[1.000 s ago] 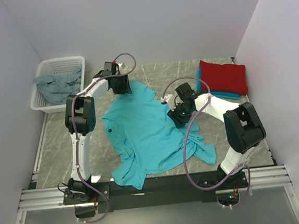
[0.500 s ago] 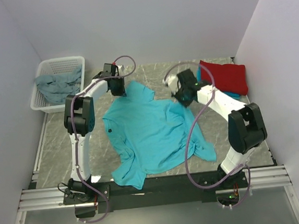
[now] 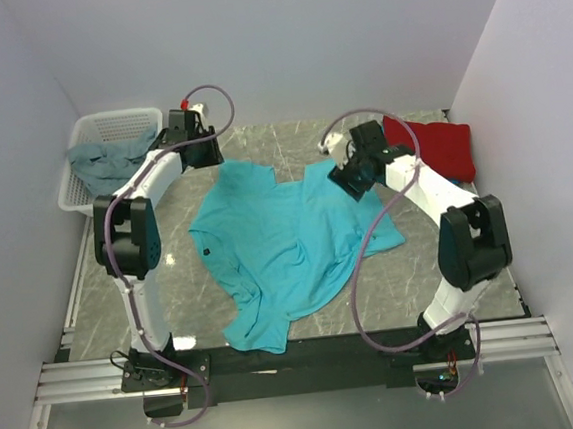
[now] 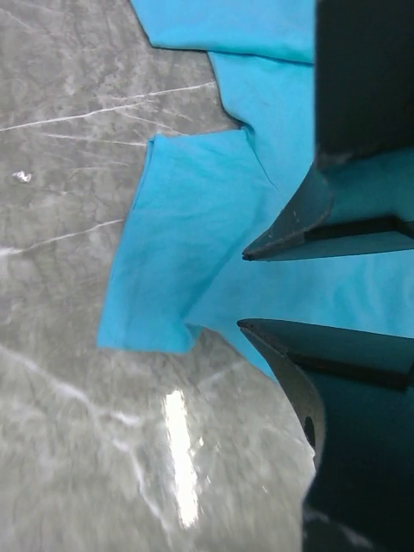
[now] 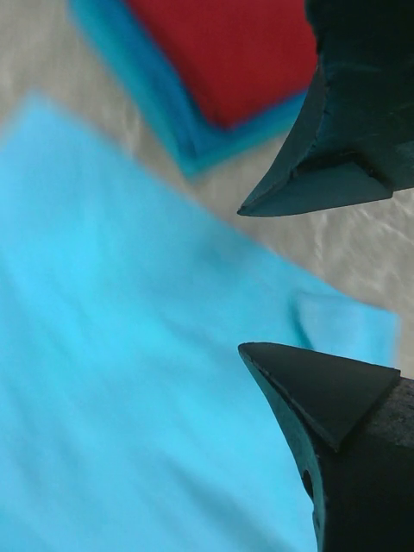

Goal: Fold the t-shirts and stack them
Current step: Flatten the tshirt out

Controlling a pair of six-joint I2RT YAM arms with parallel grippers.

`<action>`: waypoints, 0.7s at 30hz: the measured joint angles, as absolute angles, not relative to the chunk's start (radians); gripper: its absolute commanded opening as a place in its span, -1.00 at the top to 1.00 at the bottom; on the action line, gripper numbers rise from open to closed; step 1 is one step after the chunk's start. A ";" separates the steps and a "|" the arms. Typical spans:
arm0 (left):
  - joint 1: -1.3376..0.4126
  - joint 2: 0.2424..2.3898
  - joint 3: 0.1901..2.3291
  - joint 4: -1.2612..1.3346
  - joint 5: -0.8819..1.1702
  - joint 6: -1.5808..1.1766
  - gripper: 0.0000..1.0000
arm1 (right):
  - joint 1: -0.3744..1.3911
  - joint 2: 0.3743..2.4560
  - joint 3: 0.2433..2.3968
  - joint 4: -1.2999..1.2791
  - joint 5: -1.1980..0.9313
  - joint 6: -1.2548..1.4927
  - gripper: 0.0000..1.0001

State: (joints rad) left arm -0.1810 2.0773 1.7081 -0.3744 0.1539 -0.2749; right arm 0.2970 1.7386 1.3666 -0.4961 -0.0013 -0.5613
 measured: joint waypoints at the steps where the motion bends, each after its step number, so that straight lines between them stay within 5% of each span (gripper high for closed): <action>1: -0.181 2.057 1.696 -0.371 0.138 -0.275 0.11 | 0.297 1.713 1.337 -0.533 -0.060 -0.588 -0.32; 12: -0.200 1.476 1.238 -0.301 0.247 -0.186 -0.03 | 0.101 1.499 1.111 -0.899 -0.574 -1.411 -0.37; 14: -0.250 1.334 1.086 -0.246 0.262 -0.101 -0.23 | 0.086 1.521 1.137 -0.965 -0.617 -1.530 -0.36; 18: -0.381 1.131 0.841 -0.199 0.332 0.052 -0.99 | 0.092 1.560 1.171 -1.001 -0.691 -1.663 -0.36; 21: -0.441 1.033 0.712 -0.195 0.410 0.160 -0.99 | 0.093 1.560 1.149 -0.998 -0.724 -1.716 -0.36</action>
